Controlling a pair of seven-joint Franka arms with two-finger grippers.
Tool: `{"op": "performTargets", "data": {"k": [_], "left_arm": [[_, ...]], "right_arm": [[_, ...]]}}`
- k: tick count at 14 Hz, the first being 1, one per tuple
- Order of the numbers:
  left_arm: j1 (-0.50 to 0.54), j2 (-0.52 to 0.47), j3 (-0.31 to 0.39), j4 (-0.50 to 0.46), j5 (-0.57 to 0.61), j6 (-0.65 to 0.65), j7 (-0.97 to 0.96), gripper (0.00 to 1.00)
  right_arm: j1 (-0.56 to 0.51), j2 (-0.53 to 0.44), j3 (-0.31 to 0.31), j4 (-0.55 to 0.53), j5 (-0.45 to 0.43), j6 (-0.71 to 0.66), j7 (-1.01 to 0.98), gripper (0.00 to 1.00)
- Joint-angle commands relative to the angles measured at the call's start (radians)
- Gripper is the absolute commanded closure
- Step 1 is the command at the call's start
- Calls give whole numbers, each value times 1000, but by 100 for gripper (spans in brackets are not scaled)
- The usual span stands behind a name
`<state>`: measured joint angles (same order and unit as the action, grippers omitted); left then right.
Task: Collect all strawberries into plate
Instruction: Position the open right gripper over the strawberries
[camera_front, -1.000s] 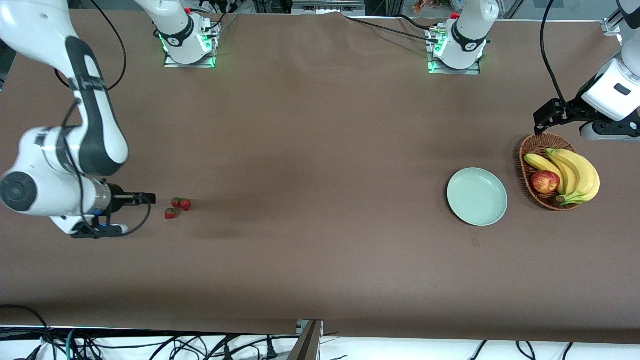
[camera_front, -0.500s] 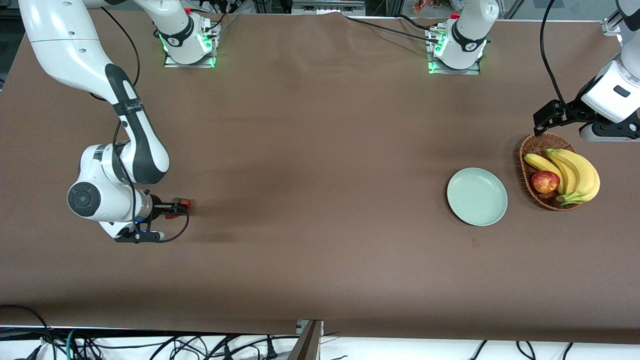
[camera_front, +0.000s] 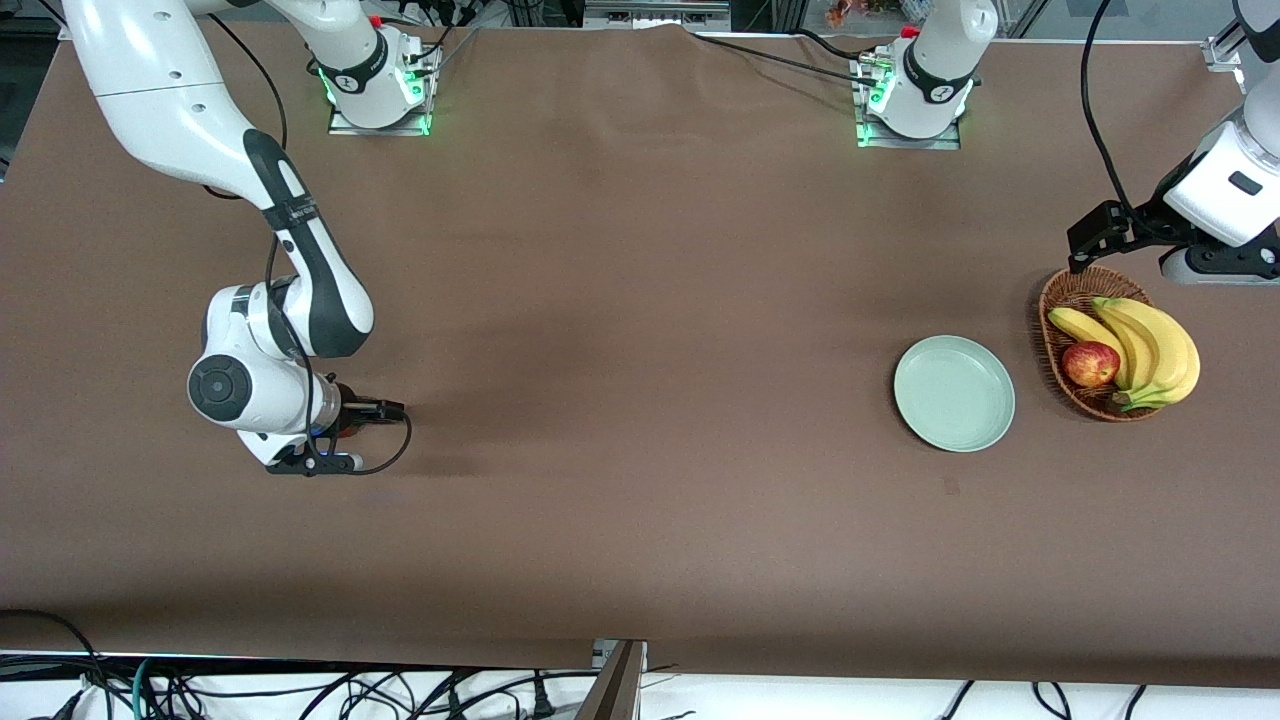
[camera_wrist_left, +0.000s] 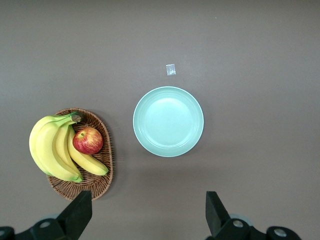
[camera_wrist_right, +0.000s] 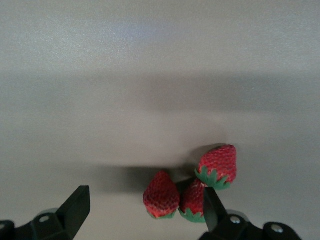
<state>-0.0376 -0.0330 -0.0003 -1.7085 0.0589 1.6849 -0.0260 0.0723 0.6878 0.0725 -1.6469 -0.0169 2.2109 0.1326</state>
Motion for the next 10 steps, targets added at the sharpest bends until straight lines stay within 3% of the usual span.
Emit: {"op": "performTargets", "data": {"k": [1,10], "left_arm": [[2,15,0,35,-21,-24,17,0],[4,15,2,35,-21,-27,17,0]], "right_arm": [[17,-5,0,-24,0,30,15,0],[69,13,0,-28,2,76,97,0]]}}
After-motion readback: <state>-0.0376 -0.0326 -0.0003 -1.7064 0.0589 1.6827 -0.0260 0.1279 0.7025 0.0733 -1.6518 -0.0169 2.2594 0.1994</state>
